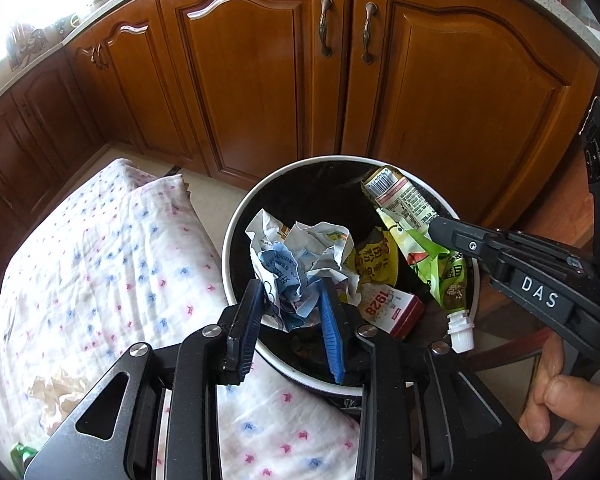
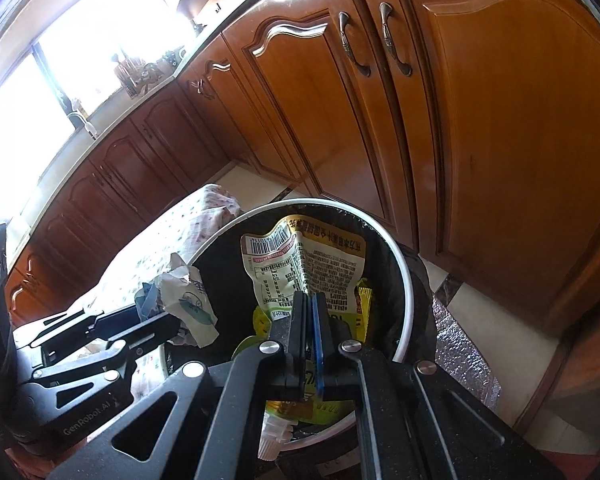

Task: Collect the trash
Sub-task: 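Open both tools over the bin, dropping the paper and pouch, then move both tools back toward the green can and white tissue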

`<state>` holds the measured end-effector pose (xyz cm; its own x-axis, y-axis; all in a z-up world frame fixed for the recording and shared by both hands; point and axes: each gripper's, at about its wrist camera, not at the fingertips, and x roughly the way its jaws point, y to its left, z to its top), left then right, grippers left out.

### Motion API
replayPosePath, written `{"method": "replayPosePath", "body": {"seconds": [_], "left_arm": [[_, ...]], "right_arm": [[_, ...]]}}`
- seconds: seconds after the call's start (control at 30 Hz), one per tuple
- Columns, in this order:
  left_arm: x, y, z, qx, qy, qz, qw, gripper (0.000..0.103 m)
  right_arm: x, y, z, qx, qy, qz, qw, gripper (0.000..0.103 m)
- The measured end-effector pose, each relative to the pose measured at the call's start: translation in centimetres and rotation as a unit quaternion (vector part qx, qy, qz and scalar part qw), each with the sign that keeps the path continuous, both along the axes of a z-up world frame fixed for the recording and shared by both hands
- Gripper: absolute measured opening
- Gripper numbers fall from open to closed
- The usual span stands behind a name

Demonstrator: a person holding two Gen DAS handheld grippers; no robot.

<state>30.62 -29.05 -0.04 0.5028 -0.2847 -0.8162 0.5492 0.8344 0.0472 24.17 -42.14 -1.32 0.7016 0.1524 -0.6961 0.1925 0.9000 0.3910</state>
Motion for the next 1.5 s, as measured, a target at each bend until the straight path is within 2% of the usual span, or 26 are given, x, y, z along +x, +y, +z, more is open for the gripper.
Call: {"method": "replayPosePath", "body": {"seconds": [0.03,0.1,0.13,0.17,0.3,0.37,0.43,0.63,0.9,1.0,1.17,1.5], "left_arm": [[0.0,-0.1,0.0,0.0,0.002,0.0,1.0,0.035],[-0.1,-0.4,0.0,0.002,0.002,0.002,1.0,0.041],[-0.2,-0.3,0.1,0.001,0.0,0.002,1.0,0.043],[-0.3,-0.2,0.2,-0.001,-0.001,0.002,1.0,0.044],[-1.0,0.7,0.7,-0.009,-0.004,0.01,0.9999,0.05],[-1.4,1.3,0.9,-0.015,-0.003,0.015,0.9998,0.051],[-1.9,2.1,1.1,-0.02,-0.005,0.021,0.9996,0.053],[-3.8,5.6,1.4,-0.048,-0.001,0.053,0.9975,0.057],[-7.5,11.1,1.4,-0.088,0.001,0.095,0.9916,0.061],[-9.1,12.9,1.2,-0.093,-0.002,0.108,0.9898,0.068],[-10.8,16.5,0.8,-0.104,-0.004,0.133,0.9856,0.068],[-13.6,25.0,0.2,-0.129,-0.029,0.225,0.9655,0.069]], "right_arm": [[0.0,-0.2,0.0,0.005,0.0,-0.003,1.0,0.009],[-0.2,-0.5,0.0,0.013,0.001,-0.012,1.0,0.024],[-0.4,-0.7,0.1,0.014,-0.002,-0.015,1.0,0.044],[-0.8,-0.9,0.4,0.017,-0.011,-0.021,1.0,0.055],[-2.2,-1.2,1.3,0.03,-0.037,-0.03,0.998,0.059],[-3.0,-1.1,1.7,0.033,-0.049,-0.035,0.998,0.069],[-3.7,-0.9,2.0,0.037,-0.058,-0.04,0.997,0.073],[-5.8,0.3,2.2,0.051,-0.075,-0.046,0.995,0.079],[-8.6,4.1,2.1,0.059,-0.091,-0.031,0.994,0.087],[-9.6,5.8,2.0,0.057,-0.09,-0.023,0.994,0.09],[-10.3,8.7,1.6,0.047,-0.086,-0.002,0.995,0.092],[-10.6,13.1,0.5,0.049,-0.078,0.036,0.995,0.092]]}}
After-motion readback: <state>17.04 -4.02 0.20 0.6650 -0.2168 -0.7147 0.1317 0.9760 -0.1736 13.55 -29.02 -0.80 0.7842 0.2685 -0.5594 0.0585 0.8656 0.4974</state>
